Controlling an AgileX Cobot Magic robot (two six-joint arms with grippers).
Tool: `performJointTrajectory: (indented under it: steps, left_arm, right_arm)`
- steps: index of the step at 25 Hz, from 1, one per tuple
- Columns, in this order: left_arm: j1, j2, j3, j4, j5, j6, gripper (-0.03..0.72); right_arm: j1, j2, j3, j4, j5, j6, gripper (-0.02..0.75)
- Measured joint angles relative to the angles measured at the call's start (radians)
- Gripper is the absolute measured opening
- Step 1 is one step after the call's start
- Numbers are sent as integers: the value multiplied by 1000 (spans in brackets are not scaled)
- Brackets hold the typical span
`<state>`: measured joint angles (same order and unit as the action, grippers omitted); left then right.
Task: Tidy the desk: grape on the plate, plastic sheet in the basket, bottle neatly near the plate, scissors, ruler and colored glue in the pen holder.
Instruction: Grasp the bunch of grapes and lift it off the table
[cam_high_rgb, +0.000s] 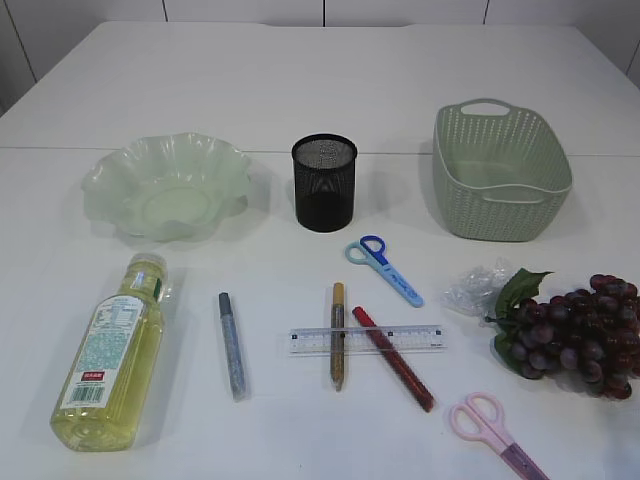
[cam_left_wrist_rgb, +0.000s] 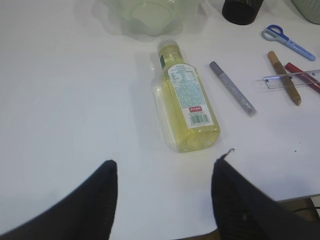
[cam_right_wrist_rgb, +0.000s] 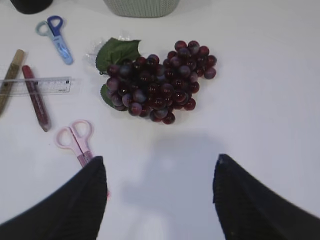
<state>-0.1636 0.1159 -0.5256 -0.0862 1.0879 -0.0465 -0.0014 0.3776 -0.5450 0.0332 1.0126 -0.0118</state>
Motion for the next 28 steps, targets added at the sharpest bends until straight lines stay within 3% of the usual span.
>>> performJointTrajectory:
  steps: [7, 15, 28]
  left_arm:
    - [0, 29, -27, -2, -64, 0, 435]
    - [0, 214, -76, -18, -102, 0, 435]
    - [0, 580, -342, -37, -74, 0, 435]
  right_arm:
    - [0, 235, 0, 44, -85, -87, 512]
    - [0, 453, -83, 112, -131, -156, 512]
    - [0, 819, -310, 136, -53, -214, 512]
